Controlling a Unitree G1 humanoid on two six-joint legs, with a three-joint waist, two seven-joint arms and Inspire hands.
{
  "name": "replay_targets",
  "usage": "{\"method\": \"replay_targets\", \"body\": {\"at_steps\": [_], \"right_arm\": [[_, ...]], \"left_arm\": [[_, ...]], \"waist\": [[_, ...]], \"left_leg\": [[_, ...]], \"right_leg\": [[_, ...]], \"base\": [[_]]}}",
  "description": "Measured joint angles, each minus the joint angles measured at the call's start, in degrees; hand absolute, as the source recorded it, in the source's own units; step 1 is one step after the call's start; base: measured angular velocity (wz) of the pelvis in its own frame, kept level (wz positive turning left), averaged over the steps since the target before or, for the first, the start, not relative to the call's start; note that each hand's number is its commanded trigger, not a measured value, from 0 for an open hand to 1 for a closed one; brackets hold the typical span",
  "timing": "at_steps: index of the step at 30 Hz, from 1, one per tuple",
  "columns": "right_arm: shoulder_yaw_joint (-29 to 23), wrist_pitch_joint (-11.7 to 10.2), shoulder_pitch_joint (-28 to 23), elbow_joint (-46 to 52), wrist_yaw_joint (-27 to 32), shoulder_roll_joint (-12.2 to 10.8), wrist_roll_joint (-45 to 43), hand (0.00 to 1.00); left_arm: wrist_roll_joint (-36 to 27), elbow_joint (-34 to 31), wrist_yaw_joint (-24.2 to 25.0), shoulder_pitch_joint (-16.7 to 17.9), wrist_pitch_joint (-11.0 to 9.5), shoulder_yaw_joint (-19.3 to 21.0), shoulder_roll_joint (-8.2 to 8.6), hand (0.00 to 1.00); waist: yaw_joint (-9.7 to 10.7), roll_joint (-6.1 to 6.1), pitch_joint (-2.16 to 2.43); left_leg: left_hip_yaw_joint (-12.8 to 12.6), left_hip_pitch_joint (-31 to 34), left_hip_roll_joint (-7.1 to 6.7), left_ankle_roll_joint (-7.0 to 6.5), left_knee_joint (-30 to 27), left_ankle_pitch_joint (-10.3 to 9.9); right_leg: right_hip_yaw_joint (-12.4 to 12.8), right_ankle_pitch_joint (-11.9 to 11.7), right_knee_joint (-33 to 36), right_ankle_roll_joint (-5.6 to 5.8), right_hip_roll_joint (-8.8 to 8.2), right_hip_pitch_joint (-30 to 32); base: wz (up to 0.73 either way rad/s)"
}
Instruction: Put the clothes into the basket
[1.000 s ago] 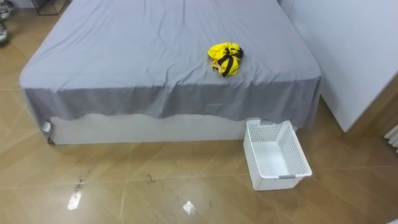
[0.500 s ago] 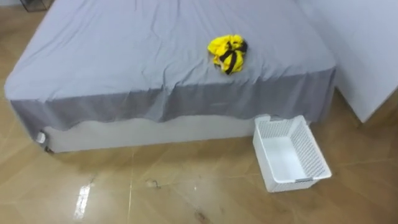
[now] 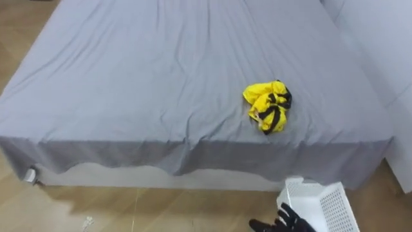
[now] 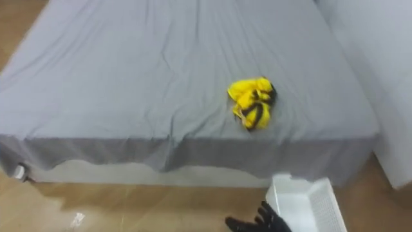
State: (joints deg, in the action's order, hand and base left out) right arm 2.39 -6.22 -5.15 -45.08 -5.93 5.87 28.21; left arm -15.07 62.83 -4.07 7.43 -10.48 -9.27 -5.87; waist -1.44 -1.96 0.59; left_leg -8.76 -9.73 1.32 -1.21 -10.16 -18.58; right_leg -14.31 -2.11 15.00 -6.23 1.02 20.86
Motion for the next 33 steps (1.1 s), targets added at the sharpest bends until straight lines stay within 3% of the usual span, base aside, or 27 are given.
{"method": "replay_targets", "body": {"at_steps": [1,2,3,4,5,7,8,9,12,13,14,15,16,17,22,23,25,33], "right_arm": [[0.75,-0.05,0.37,3.11,0.46,-0.04,-0.59,0.0],[2.07,-0.48,1.2,4.42,0.61,0.13,-1.01,0.0],[2.54,-0.52,1.42,4.53,0.8,0.23,-1.02,0.0],[3.09,-0.44,1.77,4.88,1.12,0.42,-1.25,0.0],[3.12,-0.49,1.69,6.22,1.25,0.44,-1.2,0.0],[3.25,-0.83,2.2,7.07,1.75,0.55,-0.43,0.0],[3.41,-0.84,2.32,7.7,2.06,0.54,0.32,0.0],[3.38,-0.84,2.35,8.13,2.17,0.57,0.4,0.0],[2.42,-0.8,1.8,12.2,4.25,1.34,0.41,0.0],[1.66,-0.8,1.84,12.63,5.04,1.75,0.44,0.0],[1.52,-0.73,1.8,12.83,6.1,2.19,0.51,0.0],[1.44,-0.71,1.67,12.77,6.42,2.22,0.25,0.0],[1.19,-0.66,1.78,12.87,7.17,2.41,-1.25,0.0],[0.78,-0.68,1.96,13.08,7.97,2.8,-1.79,0.0],[-1.29,-2.07,3.69,15.29,11.52,3.78,-5.07,0.0],[-1.72,-2.08,4.1,15.98,12.55,4.03,-5.29,0.0],[-2.02,-2.28,4.14,17.36,13.34,4.2,-5.96,0.0],[-1.9,-2.64,7.56,17.05,13.49,4.32,-6.42,0.0]], "left_arm": [[0.02,-1.31,0.13,1.47,0.18,0.77,-0.16,0.0],[0.0,-1.39,0.24,2.77,0.42,1.62,-0.24,0.0],[-0.02,-1.43,0.31,3.08,0.57,1.68,-0.25,0.0],[-0.14,-1.57,0.66,3.32,0.57,1.76,-0.24,0.0],[-0.49,-2.62,0.99,3.77,0.44,1.85,-0.4,0.0],[-1.62,-3.33,1.1,3.86,-0.08,2.01,-0.43,0.0],[-2.37,-3.29,1.08,3.8,-0.09,2.33,-0.45,0.0],[-2.36,-3.31,1.06,3.87,-0.08,2.34,-0.48,0.0],[-3.67,-5.48,1.09,4.88,-0.23,3.04,-0.42,0.0],[-4.86,-5.66,1.13,5.0,-1.07,3.39,-0.35,0.0],[-5.89,-5.5,1.2,5.14,-1.8,3.62,-0.25,0.0],[-5.95,-5.38,1.22,5.46,-1.96,3.82,-0.32,0.0],[-5.6,-4.37,1.24,5.33,-2.01,4.16,-0.68,0.0],[-5.56,-3.07,1.24,5.26,-2.02,4.17,-0.89,0.0],[-4.94,-2.14,2.32,4.95,-1.81,4.31,-1.38,0.0],[-4.26,-2.01,2.59,4.59,-1.46,4.35,-1.66,0.0],[-3.93,-1.58,2.86,4.44,-1.09,4.68,-1.72,0.0],[-4.03,0.04,3.74,2.18,1.03,4.71,-1.99,0.0]], "waist": [[-0.75,-0.94,-0.05],[-0.3,-1.18,-0.38],[-0.05,-1.15,-0.39],[0.77,-0.64,-0.72],[1.27,0.02,-1.06],[0.95,0.43,-1.41],[0.9,1.03,-1.63],[0.81,1.24,-1.61],[-0.39,3.09,-1.87],[-0.57,3.23,-1.47],[-1.23,3.77,-1.1],[-1.27,3.59,-0.77],[-0.84,4.52,-0.28],[-0.66,4.9,-0.12],[0.04,5.05,-0.37],[0.1,4.85,-0.71],[0.27,4.65,-0.87],[0.78,4.23,-1.27]], "left_leg": [[-0.51,0.02,1.64,1.49,-2.6,-0.75],[-0.93,0.74,2.8,3.3,-7.23,-0.16],[-1.26,1.23,3.08,4.6,-10.22,0.61],[-2.1,2.53,4.31,6.54,-16.73,3.22],[-2.25,4.54,5.76,6.35,-23.05,4.09],[-3.15,7.68,8.12,5.56,-28.12,3.2],[-3.17,10.31,8.7,4.44,-30.18,2.48],[-3.12,11.97,8.72,4.15,-30.76,2.0],[-1.12,19.54,6.94,3.76,-25.48,0.27],[0.22,21.68,5.75,4.0,-18.94,0.83],[0.33,22.63,5.13,1.96,-15.13,4.82],[-0.18,21.87,4.71,1.61,-14.07,5.08],[-1.57,20.03,3.68,0.76,-11.62,5.64],[-2.16,18.39,2.89,0.32,-10.06,5.92],[-1.48,16.25,0.95,-0.17,-6.41,6.22],[-1.46,16.26,0.72,-0.28,-5.74,6.3],[-1.36,16.44,0.25,-0.48,-5.02,6.65],[-1.43,18.85,-0.26,-0.93,-4.16,7.13]], "right_leg": [[-0.72,1.63,2.3,-0.85,1.25,-0.83],[-0.89,3.98,3.99,-1.76,1.58,-2.38],[-0.72,4.73,4.08,-1.84,1.63,-3.55],[0.51,6.01,3.24,-1.35,1.61,-6.73],[1.72,7.51,1.26,-0.14,1.65,-10.17],[1.88,8.5,-0.95,-0.32,2.88,-14.13],[2.21,9.25,-1.7,-0.21,3.0,-16.07],[2.6,9.71,-1.98,-0.11,2.92,-16.65],[5.12,10.72,-2.44,0.7,2.23,-17.84],[6.44,11.14,-2.26,1.38,1.73,-17.83],[7.8,11.77,-1.36,2.36,1.18,-17.65],[8.46,12.01,-1.09,2.89,0.87,-17.35],[9.18,12.23,-1.17,3.59,0.03,-17.09],[9.18,12.1,-1.32,3.92,-0.29,-17.46],[7.09,11.95,-2.25,4.53,-2.1,-17.95],[6.18,11.94,-2.5,4.62,-2.33,-17.78],[5.8,12.11,-2.5,4.9,-2.73,-17.38],[5.1,12.31,-2.47,5.25,-3.01,-14.75]], "base": [[-0.25],[-0.1],[0.32],[0.55],[0.54],[0.18],[0.0],[-0.15],[-0.4],[-0.53],[-0.57],[-0.52],[-0.38],[-0.32],[-0.26],[0.0],[0.07],[0.03]]}}
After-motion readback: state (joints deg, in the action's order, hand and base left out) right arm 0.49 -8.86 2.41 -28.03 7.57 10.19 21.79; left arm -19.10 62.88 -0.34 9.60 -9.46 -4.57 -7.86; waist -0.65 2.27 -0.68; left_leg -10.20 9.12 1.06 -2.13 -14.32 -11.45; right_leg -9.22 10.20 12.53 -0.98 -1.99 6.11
